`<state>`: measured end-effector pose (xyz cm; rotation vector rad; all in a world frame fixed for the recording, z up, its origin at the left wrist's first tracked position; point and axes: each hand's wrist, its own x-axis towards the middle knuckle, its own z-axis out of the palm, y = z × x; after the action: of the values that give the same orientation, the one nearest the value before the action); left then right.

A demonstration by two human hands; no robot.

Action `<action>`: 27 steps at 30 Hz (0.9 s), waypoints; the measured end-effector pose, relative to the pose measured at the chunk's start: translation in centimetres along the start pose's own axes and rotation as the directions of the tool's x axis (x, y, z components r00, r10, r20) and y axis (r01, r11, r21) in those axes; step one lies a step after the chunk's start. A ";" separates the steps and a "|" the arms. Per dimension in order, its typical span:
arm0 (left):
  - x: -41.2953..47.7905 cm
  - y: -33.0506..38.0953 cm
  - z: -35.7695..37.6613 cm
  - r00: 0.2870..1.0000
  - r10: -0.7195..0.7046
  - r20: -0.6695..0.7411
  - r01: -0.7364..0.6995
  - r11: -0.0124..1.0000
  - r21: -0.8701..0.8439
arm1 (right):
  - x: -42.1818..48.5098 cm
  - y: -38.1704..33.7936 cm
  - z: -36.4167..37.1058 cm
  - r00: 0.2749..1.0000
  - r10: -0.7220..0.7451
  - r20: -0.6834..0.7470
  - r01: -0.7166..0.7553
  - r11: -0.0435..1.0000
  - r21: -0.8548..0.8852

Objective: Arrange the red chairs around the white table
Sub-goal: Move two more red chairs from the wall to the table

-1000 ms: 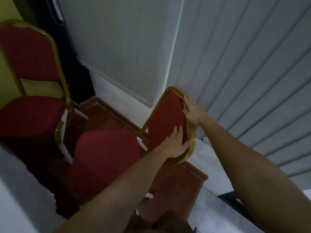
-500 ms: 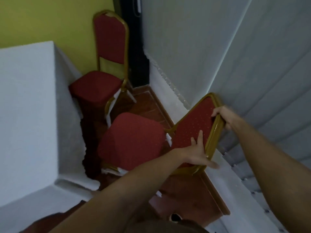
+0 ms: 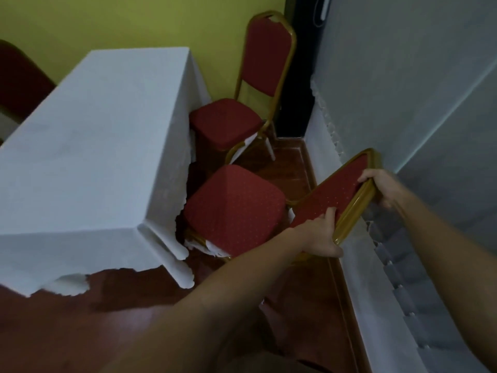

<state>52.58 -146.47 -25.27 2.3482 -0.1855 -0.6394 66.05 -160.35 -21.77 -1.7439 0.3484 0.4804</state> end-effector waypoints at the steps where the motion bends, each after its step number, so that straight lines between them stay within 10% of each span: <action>1: 0.3 -0.4 -0.5 1.000 -0.004 -0.019 0.004 1.000 -0.008 | 0.4 -0.5 0.7 1.000 0.000 0.031 0.000 1.000 0.002; 27: 12.9 -6.5 -13.7 0.899 -0.357 -0.252 0.287 0.918 -0.275 | 20.8 -14.2 12.2 0.897 -0.044 0.439 0.169 0.953 -0.251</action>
<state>70.32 -137.34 -25.82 2.2272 0.4075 -0.4228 89.31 -144.82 -22.17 -1.8591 -0.1417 0.8484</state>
